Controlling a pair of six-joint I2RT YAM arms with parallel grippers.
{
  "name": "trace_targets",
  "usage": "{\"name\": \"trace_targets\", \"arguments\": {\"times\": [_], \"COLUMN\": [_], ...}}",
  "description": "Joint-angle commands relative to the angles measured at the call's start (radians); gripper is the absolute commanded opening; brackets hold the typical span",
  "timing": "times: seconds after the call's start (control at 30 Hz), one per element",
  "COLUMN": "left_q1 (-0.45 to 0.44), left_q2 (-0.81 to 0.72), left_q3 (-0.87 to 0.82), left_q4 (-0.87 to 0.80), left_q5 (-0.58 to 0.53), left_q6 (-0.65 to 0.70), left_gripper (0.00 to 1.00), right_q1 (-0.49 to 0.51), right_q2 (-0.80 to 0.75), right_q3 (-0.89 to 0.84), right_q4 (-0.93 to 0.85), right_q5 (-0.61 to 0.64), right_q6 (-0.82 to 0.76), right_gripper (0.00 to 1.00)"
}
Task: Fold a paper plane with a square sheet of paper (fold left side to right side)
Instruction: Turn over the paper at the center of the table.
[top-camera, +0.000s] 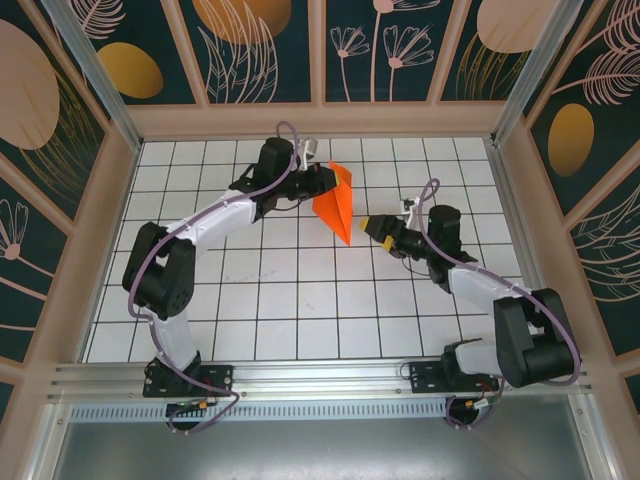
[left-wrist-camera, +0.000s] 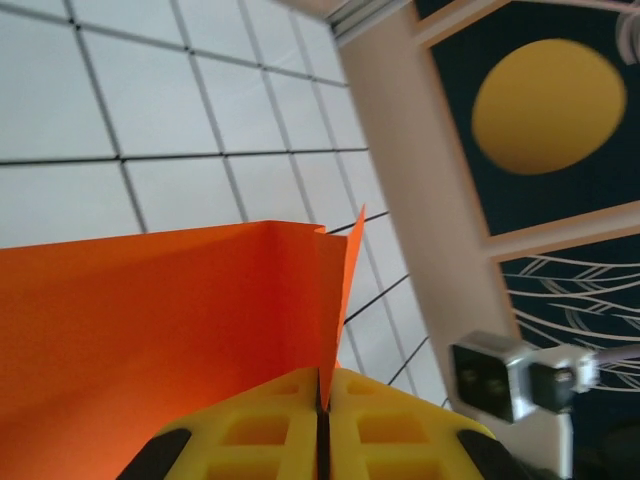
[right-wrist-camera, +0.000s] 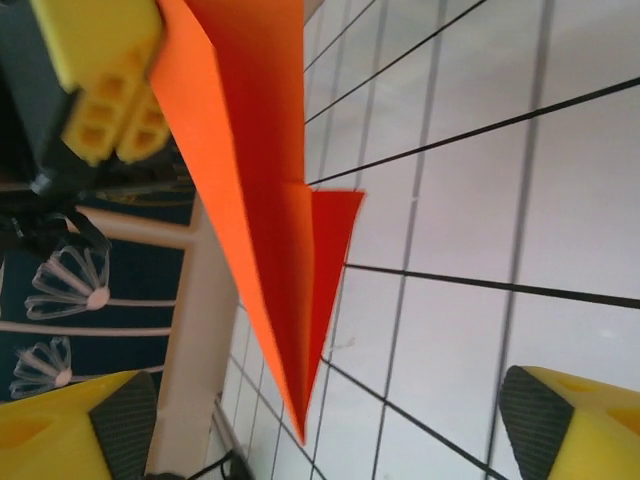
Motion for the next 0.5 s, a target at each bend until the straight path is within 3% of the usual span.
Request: {"name": "trace_targets", "arguments": {"times": [0.0,0.13,0.23,0.47], "left_q1": [-0.003,-0.003,-0.004,-0.002], "left_q2": [-0.025,-0.046,-0.051,-0.057], "left_q3": [-0.007,-0.023,-0.042,-0.061], "left_q4": [0.052,0.087,0.142,0.153], "left_q5": [0.038,0.069,0.107,0.118], "left_q6": [-0.042,-0.067,-0.106,-0.118], "left_gripper": [0.11,0.12,0.12,0.13], "right_q1": [0.046,0.090,0.104,0.106], "right_q2": [0.037,0.091,0.130,0.140], "right_q3": [-0.001,0.038,0.054,0.068], "right_q4": [0.221,0.272,0.352,0.386], "right_q5": [-0.088,-0.082,-0.082,-0.065], "right_q6": [0.089,0.124,0.180,0.207], "right_gripper": [0.93,0.93,0.87,0.51]}}
